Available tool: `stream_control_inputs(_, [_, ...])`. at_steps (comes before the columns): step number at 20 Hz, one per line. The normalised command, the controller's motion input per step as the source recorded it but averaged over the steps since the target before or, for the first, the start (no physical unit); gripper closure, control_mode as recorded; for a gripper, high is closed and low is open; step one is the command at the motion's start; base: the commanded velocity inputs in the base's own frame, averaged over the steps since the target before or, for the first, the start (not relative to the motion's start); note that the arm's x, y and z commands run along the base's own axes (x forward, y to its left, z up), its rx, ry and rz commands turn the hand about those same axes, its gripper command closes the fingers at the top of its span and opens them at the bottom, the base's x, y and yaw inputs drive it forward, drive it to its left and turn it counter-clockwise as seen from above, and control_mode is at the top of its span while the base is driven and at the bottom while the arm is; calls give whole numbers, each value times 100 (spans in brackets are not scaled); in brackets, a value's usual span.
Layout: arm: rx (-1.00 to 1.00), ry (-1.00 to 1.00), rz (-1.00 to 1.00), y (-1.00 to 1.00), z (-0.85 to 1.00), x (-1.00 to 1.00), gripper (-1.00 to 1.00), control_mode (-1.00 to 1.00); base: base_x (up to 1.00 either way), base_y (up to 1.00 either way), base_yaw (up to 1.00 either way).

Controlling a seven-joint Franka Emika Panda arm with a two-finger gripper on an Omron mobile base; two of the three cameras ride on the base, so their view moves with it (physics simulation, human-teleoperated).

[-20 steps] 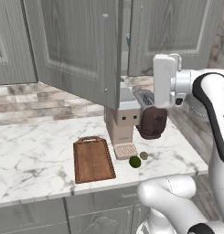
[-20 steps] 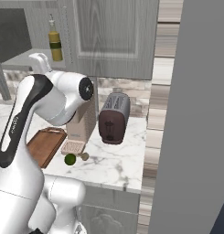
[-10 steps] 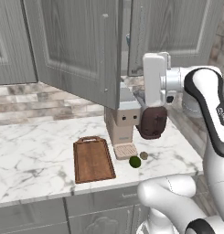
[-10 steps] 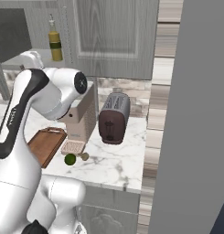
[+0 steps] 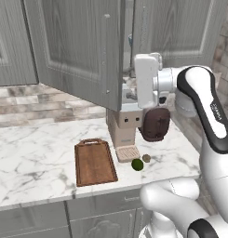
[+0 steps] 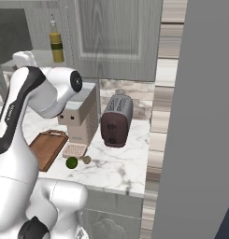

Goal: Open the cabinet. Place the bowl and condiment on the counter. Then place the lime and garlic on the cutting board.

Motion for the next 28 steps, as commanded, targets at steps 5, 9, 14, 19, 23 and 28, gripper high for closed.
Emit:
stream_control_inputs(5, [0,0,11,24,-1,14,-100,-100,0,0,0])
stream_control_inputs(9, [0,0,12,27,-3,14,-100,-100,0,0,0])
stream_control_inputs(14, [0,0,13,25,-2,10,-100,-100,0,0,0])
stream_control_inputs(19, [0,0,12,25,0,3,-100,-100,0,0,0])
stream_control_inputs(23, [0,0,12,34,0,0,-100,-100,0,0,0])
stream_control_inputs(28, [0,0,11,38,0,-9,-100,-100,0,0,0])
